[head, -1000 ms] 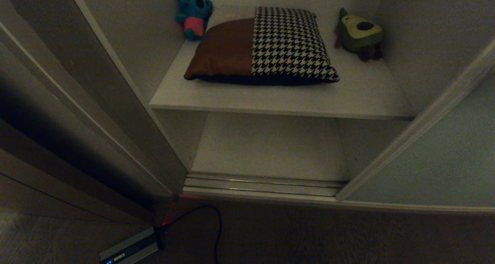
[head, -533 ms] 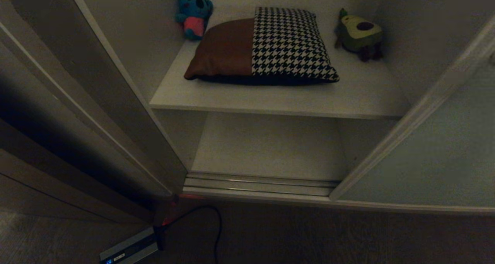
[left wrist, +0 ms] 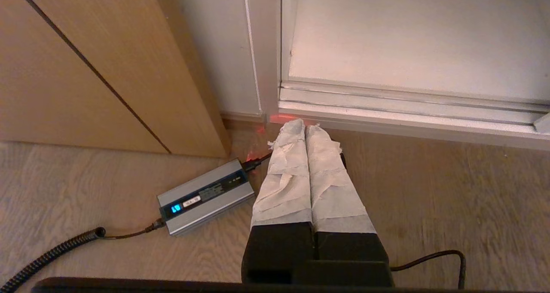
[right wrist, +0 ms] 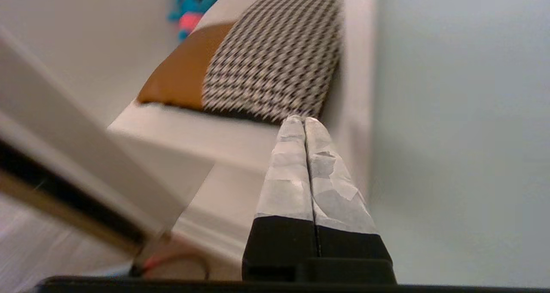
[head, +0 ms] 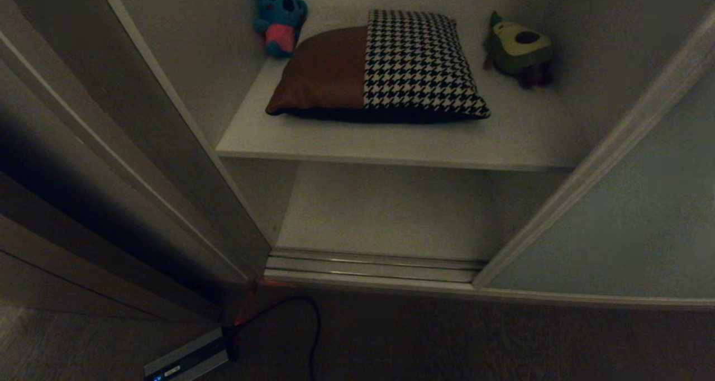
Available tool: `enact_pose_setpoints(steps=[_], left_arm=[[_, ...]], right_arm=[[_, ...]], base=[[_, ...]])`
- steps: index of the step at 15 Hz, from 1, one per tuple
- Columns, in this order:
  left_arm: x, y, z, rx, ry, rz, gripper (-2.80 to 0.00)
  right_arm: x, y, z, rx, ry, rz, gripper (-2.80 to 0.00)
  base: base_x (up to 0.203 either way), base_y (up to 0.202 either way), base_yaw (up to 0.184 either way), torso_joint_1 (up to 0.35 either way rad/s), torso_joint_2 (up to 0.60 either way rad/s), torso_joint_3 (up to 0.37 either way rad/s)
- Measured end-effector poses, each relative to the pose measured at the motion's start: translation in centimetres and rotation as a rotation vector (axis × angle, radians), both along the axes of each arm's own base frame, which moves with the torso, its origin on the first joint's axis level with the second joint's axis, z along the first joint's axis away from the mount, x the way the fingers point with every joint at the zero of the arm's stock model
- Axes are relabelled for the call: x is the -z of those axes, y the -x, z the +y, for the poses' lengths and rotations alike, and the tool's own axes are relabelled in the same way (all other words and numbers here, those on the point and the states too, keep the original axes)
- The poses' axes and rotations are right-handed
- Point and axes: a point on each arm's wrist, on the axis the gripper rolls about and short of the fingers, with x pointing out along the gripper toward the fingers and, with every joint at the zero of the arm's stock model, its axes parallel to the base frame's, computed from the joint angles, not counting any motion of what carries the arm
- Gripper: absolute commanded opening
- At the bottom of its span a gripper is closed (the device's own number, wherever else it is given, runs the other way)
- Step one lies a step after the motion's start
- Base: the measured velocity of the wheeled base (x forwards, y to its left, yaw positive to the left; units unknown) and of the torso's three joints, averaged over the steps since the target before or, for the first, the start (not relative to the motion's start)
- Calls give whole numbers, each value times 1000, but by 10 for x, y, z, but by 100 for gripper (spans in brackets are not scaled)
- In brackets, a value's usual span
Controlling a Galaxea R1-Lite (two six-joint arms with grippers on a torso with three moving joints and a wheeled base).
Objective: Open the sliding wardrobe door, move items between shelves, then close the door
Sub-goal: Close the door
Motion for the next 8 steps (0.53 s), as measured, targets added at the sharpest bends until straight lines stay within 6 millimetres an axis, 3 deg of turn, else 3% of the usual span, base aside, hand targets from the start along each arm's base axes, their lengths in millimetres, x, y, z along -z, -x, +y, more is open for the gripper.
enact_pose_setpoints(steps=[4, 8], left_arm=[[0, 0, 0, 0, -1, 0, -280], [0, 0, 0, -1, 0, -1, -280]], right_arm=[[4, -14, -8, 48, -28, 18, -280], [3, -11, -11, 47, -45, 18, -280]], base=[[0, 0, 0, 0, 0, 0], [0, 0, 0, 0, 0, 0]])
